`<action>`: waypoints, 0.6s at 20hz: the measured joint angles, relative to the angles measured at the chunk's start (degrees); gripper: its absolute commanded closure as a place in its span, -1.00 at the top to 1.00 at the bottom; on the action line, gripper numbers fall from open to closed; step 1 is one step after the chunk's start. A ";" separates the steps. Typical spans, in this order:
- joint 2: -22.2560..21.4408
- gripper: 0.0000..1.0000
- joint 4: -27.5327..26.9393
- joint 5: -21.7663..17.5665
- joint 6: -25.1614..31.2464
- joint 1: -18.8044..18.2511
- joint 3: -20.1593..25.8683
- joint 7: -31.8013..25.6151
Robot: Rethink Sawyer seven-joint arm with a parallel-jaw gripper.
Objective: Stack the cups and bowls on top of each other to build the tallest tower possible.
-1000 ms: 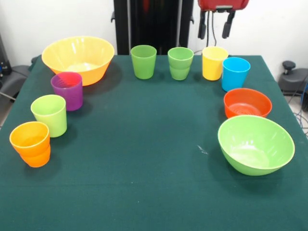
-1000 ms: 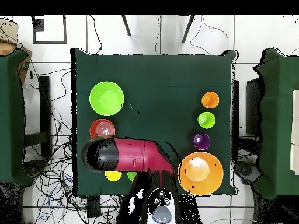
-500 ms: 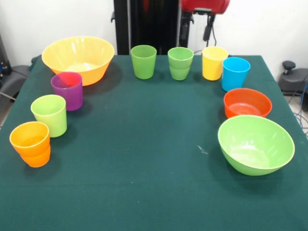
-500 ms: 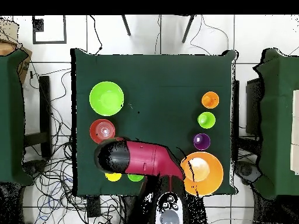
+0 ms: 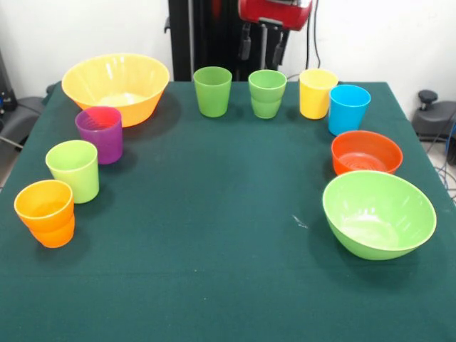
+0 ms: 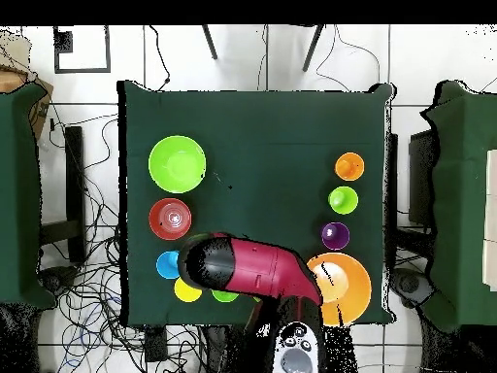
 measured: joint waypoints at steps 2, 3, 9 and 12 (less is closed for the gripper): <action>0.12 1.00 0.01 -0.01 -0.14 -0.42 -0.01 0.00; 0.26 1.00 0.01 -0.01 -0.14 -0.95 -0.07 0.00; 1.14 1.00 -0.02 -0.01 -0.14 -2.18 -0.45 0.00; 1.19 1.00 -0.03 0.00 -0.36 -2.79 -0.46 0.00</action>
